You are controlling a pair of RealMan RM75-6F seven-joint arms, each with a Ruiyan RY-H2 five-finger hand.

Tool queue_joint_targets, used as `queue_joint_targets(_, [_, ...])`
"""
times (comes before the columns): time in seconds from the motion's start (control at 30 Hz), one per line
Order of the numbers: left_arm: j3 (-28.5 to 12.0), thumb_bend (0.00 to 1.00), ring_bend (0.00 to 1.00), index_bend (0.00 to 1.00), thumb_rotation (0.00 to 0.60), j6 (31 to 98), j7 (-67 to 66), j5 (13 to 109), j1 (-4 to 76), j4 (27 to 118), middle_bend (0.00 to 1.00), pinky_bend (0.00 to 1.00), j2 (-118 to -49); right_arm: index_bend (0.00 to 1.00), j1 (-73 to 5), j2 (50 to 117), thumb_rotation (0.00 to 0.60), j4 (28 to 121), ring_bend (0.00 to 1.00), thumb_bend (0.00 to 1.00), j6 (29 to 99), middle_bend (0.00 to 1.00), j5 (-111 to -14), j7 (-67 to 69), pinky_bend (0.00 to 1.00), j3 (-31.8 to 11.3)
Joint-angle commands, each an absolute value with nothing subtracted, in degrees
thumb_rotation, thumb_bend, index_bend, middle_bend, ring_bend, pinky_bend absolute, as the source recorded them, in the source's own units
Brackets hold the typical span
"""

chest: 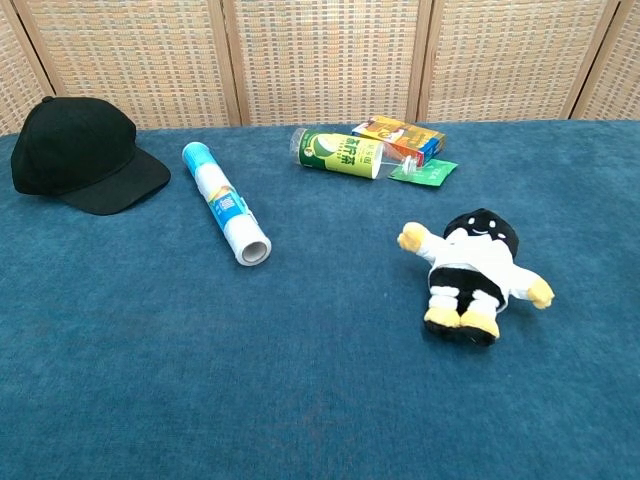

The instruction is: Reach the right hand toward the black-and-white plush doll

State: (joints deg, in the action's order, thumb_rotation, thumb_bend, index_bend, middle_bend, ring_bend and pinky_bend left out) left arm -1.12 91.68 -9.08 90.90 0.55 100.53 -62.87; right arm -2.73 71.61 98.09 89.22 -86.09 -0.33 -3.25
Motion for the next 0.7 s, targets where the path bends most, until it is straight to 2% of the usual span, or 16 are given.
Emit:
queue_joint_targets(0.03, [-1.12, 0.28, 0.0, 0.0, 0.6, 91.84, -9.01, 91.0, 0.49, 100.59, 0.0, 0.0, -62.83, 0.05, -2.36, 67.85, 0.6, 98.26, 0.0, 0.25, 88.3, 0.0, -86.97, -1.03, 0.05, -2.21])
queue_joint_targets(0.7, [-0.91, 0.28, 0.0, 0.0, 0.6, 91.77, -9.31, 91.42, 0.45, 100.74, 0.0, 0.0, -62.79, 0.06, -2.38, 65.98, 0.6, 100.63, 0.0, 0.25, 85.86, 0.0, -86.21, -3.45, 0.05, -1.63])
